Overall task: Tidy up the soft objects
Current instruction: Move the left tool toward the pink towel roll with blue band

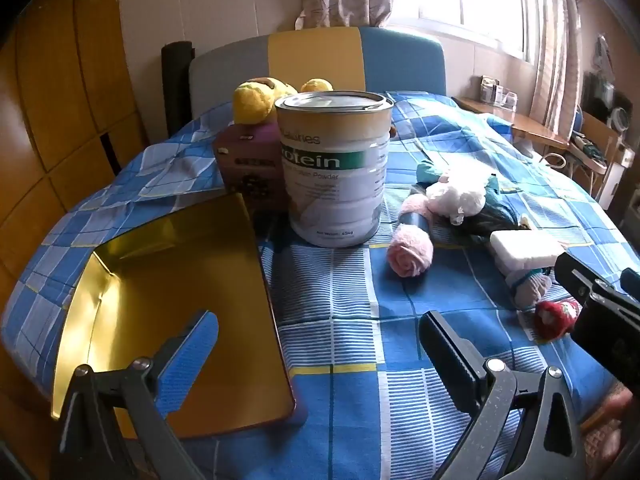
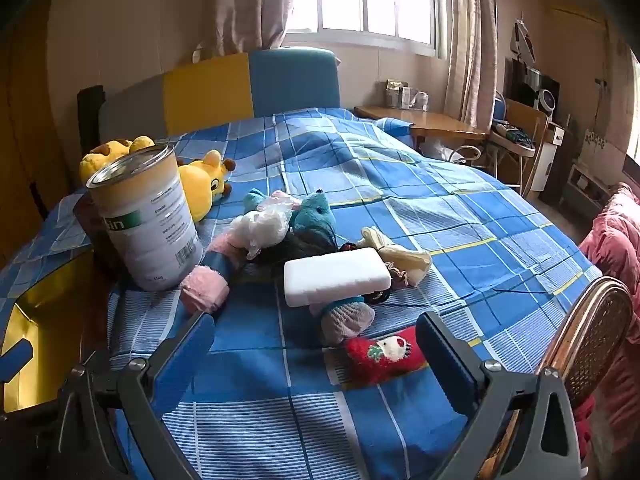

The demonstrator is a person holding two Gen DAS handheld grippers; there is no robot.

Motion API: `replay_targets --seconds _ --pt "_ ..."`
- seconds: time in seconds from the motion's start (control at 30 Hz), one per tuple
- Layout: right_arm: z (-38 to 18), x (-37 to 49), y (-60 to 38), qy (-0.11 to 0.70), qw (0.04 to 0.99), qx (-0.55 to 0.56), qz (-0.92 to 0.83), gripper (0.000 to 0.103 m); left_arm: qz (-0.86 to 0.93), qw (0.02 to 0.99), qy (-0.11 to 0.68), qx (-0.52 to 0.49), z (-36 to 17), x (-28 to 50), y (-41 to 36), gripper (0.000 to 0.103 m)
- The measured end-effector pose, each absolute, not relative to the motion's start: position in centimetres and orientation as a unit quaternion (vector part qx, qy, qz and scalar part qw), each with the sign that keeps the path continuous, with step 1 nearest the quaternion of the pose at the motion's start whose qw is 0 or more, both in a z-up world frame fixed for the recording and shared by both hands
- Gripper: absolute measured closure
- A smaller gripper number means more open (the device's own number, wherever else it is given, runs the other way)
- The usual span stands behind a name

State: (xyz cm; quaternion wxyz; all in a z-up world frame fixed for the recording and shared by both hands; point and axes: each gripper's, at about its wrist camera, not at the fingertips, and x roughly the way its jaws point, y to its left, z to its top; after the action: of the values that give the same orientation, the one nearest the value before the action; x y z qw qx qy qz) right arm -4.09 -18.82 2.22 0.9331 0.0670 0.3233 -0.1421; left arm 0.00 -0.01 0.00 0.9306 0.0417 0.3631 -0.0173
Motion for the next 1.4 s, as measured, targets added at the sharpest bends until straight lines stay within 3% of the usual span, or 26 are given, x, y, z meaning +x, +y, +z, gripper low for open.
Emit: replay_targets --seconds 0.93,1.23,1.4 --pt "3.0 -3.5 -22.4 0.314 0.931 0.081 -0.168 0.001 -0.089 0.92 0.379 0.035 -0.6 0.4 -1.6 0.0" --pt "4.0 -2.9 -26.8 0.309 0.926 0.108 -0.189 0.001 -0.154 0.888 0.434 0.009 -2.3 2.2 -2.5 0.001" --pt "4.0 -3.1 -29.5 0.311 0.918 0.13 -0.207 0.001 -0.182 0.863 0.47 -0.025 -2.5 4.3 -2.3 0.016"
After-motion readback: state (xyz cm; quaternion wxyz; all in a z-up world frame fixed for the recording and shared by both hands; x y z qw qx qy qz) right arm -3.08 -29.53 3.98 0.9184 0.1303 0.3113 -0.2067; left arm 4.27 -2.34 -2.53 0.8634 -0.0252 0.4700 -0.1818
